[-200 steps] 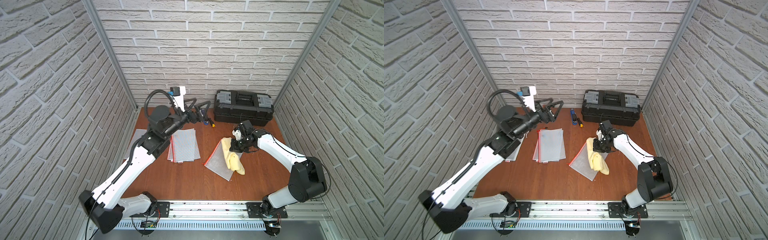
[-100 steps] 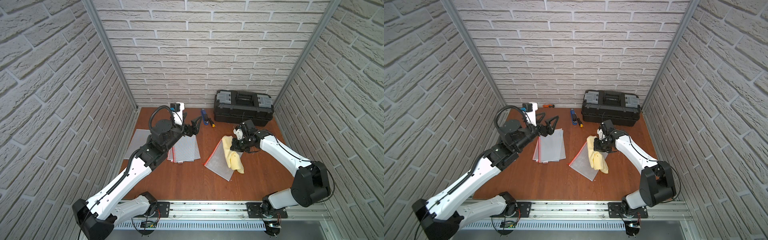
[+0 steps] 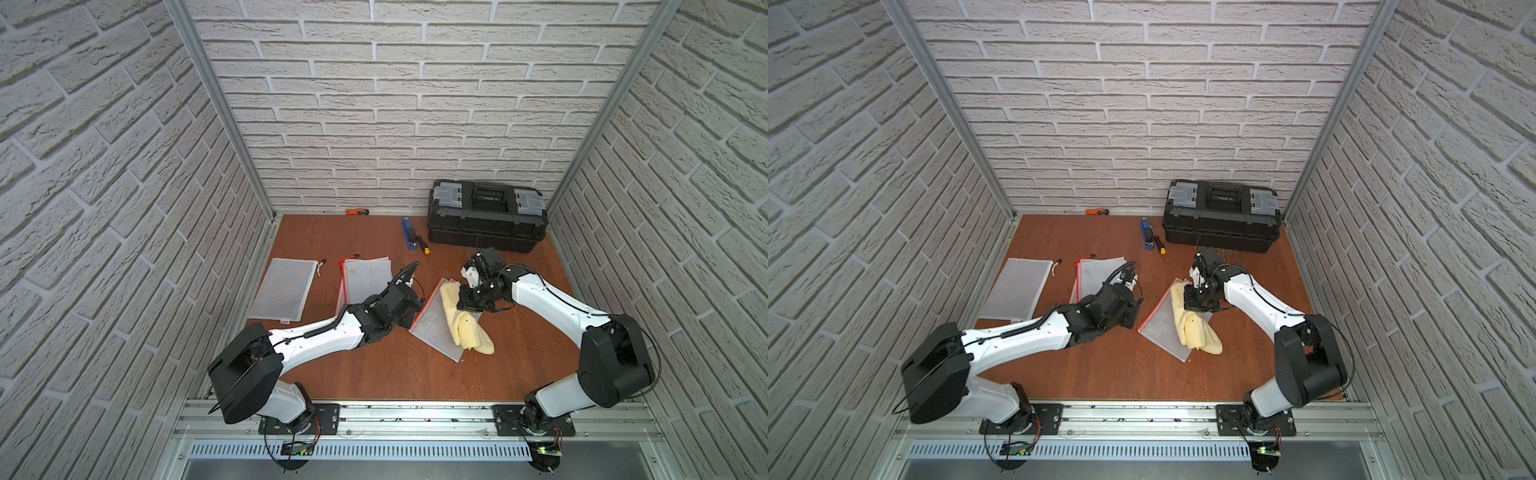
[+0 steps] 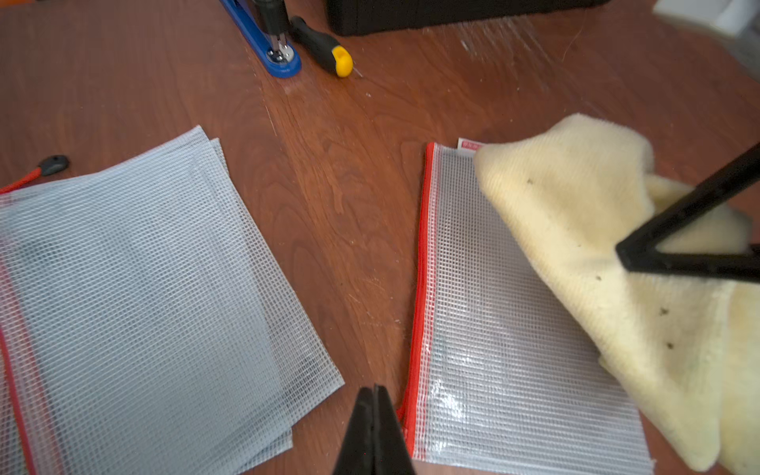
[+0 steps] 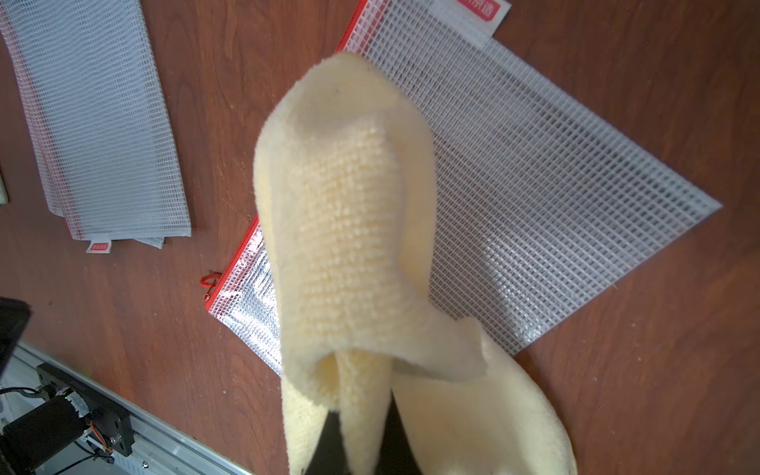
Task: Wipe the document bag
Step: Wipe the dirt from the document bag.
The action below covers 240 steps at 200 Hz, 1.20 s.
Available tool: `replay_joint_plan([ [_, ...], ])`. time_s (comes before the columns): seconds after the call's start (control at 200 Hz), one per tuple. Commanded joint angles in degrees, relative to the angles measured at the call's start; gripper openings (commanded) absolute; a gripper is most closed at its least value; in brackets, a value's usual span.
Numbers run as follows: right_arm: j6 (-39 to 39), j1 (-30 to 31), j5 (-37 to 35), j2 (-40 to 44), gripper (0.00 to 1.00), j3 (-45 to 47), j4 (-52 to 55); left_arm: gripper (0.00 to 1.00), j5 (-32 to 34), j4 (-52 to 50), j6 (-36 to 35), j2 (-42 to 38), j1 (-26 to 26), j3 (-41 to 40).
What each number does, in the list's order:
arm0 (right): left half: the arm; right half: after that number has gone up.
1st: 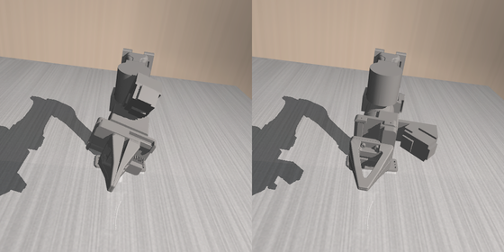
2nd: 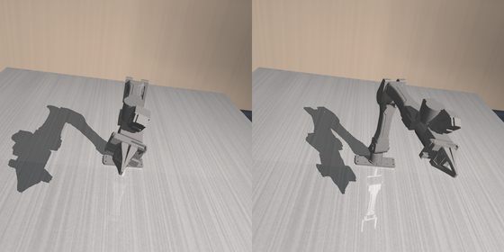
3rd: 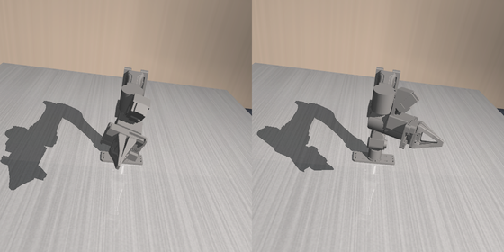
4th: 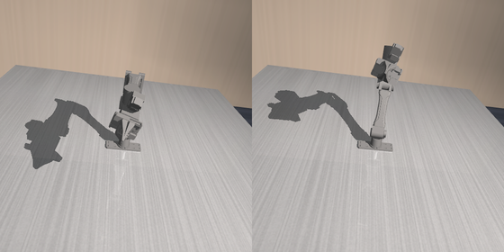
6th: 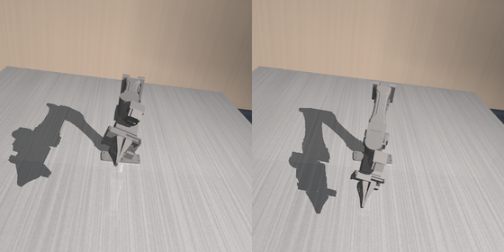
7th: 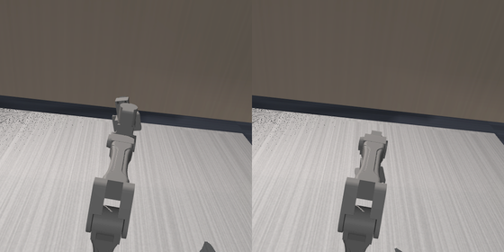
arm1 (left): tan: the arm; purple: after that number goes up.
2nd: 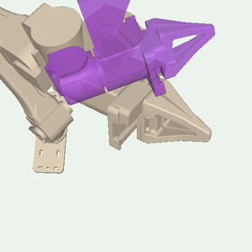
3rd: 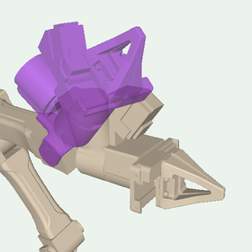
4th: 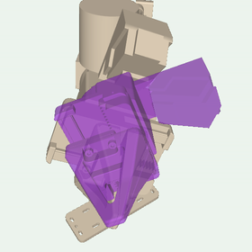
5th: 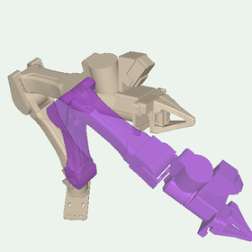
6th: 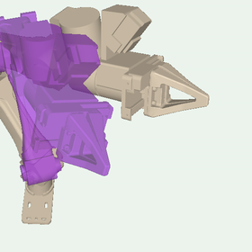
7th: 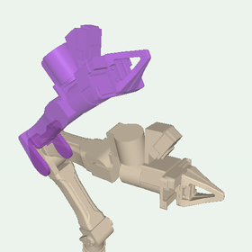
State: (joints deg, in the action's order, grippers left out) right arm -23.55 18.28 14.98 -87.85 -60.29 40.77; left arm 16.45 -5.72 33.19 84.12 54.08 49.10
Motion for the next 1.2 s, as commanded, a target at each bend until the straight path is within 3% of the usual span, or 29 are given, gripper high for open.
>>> replay_joint_plan([
  [0.0,-0.9,1.6,1.5,-1.7,0.02,-0.1,-3.4,0.02,-4.8,5.2,4.4,2.4,0.2,0.0],
  [0.13,-0.9,3.8,2.0,-4.7,0.02,-1.0,-3.9,0.00,-12.9,8.6,6.3,6.2,0.0,0.0],
  [0.305,-0.8,6.7,1.9,-7.5,0.02,-2.3,-4.0,0.00,-18.7,10.3,8.8,9.6,0.2,0.3],
  [0.84,-1.2,8.2,2.0,-14.2,0.02,-4.0,-5.1,0.00,-17.3,-1.6,10.5,7.1,1.3,-2.9],
  [1.195,-0.3,8.2,1.7,-14.7,0.02,-5.1,-3.4,0.00,-16.4,-1.1,9.3,10.8,0.9,-1.1],
])
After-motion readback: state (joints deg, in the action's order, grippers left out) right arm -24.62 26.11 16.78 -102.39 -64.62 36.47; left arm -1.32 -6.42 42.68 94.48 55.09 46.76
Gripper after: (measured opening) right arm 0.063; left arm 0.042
